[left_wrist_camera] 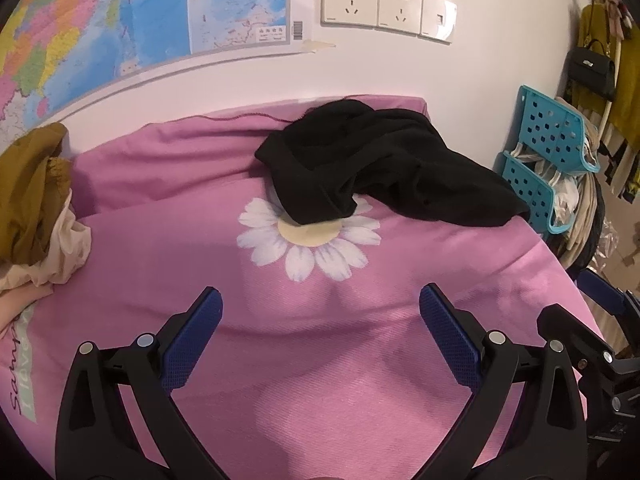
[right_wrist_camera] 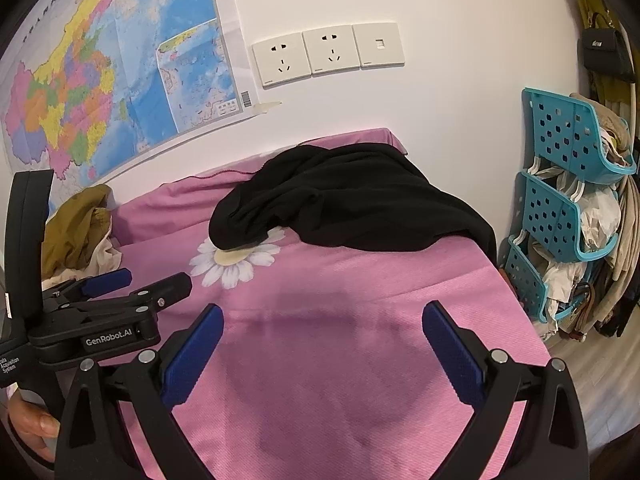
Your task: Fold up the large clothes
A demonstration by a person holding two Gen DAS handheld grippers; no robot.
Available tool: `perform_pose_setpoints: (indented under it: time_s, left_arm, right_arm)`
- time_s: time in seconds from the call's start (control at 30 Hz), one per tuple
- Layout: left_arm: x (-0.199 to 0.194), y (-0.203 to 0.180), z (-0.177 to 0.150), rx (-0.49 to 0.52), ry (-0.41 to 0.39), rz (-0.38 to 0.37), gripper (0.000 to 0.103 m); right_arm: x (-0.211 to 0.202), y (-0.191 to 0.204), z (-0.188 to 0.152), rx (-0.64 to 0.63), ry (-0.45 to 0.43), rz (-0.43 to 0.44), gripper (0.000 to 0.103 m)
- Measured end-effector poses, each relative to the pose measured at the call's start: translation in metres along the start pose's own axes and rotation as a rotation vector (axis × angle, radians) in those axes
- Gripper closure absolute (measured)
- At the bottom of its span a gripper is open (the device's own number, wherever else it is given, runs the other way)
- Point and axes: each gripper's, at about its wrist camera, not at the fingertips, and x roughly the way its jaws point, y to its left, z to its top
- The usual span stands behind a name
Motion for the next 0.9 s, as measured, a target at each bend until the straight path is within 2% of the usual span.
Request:
perform_pose_setpoints:
  time_s: [0.13,0.43,0.53,0.63,0.73,0.83,0.9]
  left_arm:
    - [0.001,-0.003,0.0,0.009,0.018,0.007,0.006]
    - [0.001,-0.006,-0.003,0.031,0.001,0.018,0.006]
    - [0.004,-0.001,-0.005,-0.003,0.008,0.006,0.006]
    - [0.009,0.001,-0.008,-0.027,0.029,-0.039,0.005]
    - [0.008,-0.003,-0.011,-0.018,0.035,-0.047,0.005]
    - [0.011,-0.006,-0.011,-0.001,0.071,-0.087,0.005]
    - [0.011,-0.006,-0.013,0.0,0.067,-0.065,0.005]
  right_arm:
    - [-0.002,0.0,0.0,0.003,-0.004,0.002,0.006]
    - [-0.001,-0.001,0.0,-0.007,0.001,-0.032,0.006]
    - [0.001,-0.004,0.0,0.011,0.009,-0.024,0.006]
    - [0.0,-0.005,0.0,0.008,-0.008,-0.029,0.006]
    - [-0.001,-0.005,0.0,0.013,-0.004,-0.028,0.006]
    - [0.0,-0.006,0.0,0.024,0.004,-0.025,0.006]
    - [0.0,-0.006,-0.001,0.017,0.0,-0.039,0.006]
